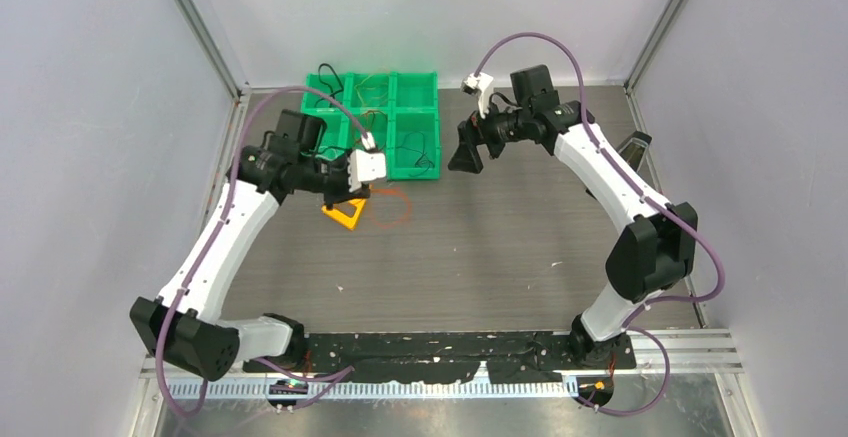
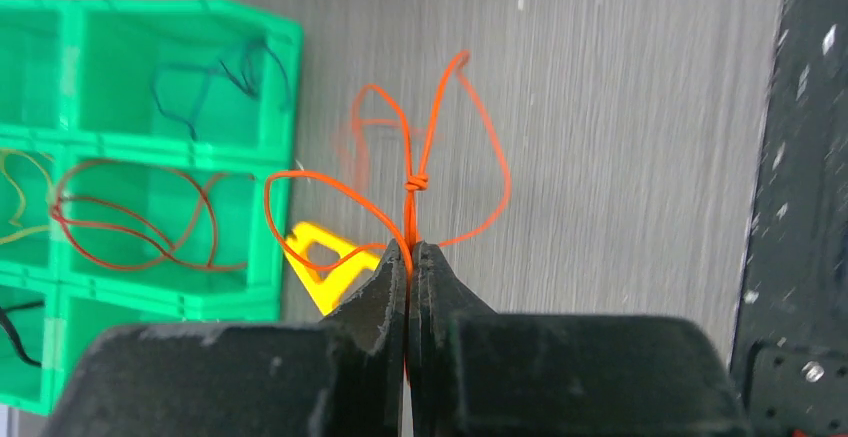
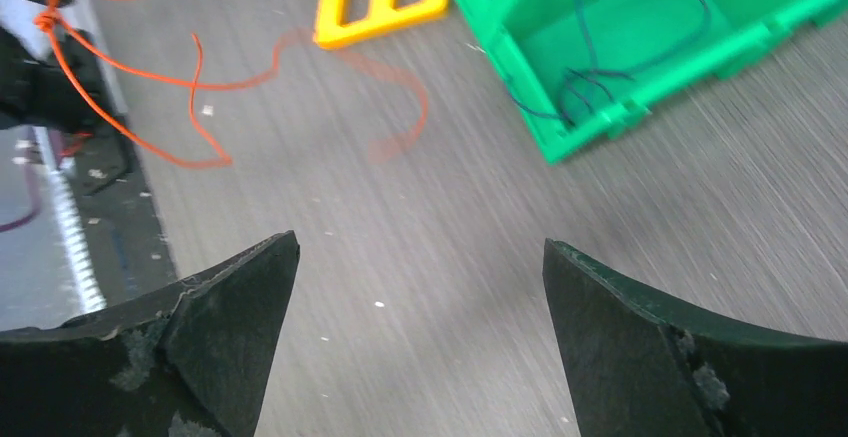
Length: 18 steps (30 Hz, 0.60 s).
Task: Untangle the cables
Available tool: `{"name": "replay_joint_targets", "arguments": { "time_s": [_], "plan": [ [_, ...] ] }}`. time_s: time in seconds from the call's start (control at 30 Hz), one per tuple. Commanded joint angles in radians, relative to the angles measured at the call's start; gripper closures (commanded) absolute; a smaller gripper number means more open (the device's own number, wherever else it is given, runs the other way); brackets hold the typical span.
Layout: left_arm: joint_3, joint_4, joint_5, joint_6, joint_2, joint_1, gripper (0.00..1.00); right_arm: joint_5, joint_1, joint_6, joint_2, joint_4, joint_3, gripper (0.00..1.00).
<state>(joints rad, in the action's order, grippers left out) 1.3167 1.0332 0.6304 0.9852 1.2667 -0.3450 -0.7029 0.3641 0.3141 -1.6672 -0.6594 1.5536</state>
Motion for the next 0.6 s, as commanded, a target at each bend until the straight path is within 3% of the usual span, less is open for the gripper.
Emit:
{"name": "replay_joint_targets", "arguments": {
  "time_s": [0.0, 0.13, 0.33, 0.4, 0.57],
  "plan": [
    [0.135, -0.018, 0.209, -0.212, 0.014, -0.003, 1.0, -0.212, 0.05, -0.12, 0.107, 0.135, 0.038, 0.04],
    [0.226, -0.13, 0.292, -0.348, 0.037, -0.004, 1.0, -0.243, 0.144, -0.184, 0.135, 0.26, 0.038, 0.05],
    [0.3, -0.261, 0.355, -0.53, 0.088, -0.013, 1.0, -0.242, 0.234, -0.188, 0.118, 0.313, 0.029, 0.05],
    [0.302, -0.307, 0.358, -0.587, 0.095, -0.014, 1.0, -0.235, 0.24, -0.181, 0.11, 0.325, 0.012, 0.0],
    [0.252, -0.485, 0.349, -0.736, 0.064, -0.003, 1.0, -0.176, 0.235, -0.151, 0.1, 0.325, -0.043, 0.31]
  ]
}}
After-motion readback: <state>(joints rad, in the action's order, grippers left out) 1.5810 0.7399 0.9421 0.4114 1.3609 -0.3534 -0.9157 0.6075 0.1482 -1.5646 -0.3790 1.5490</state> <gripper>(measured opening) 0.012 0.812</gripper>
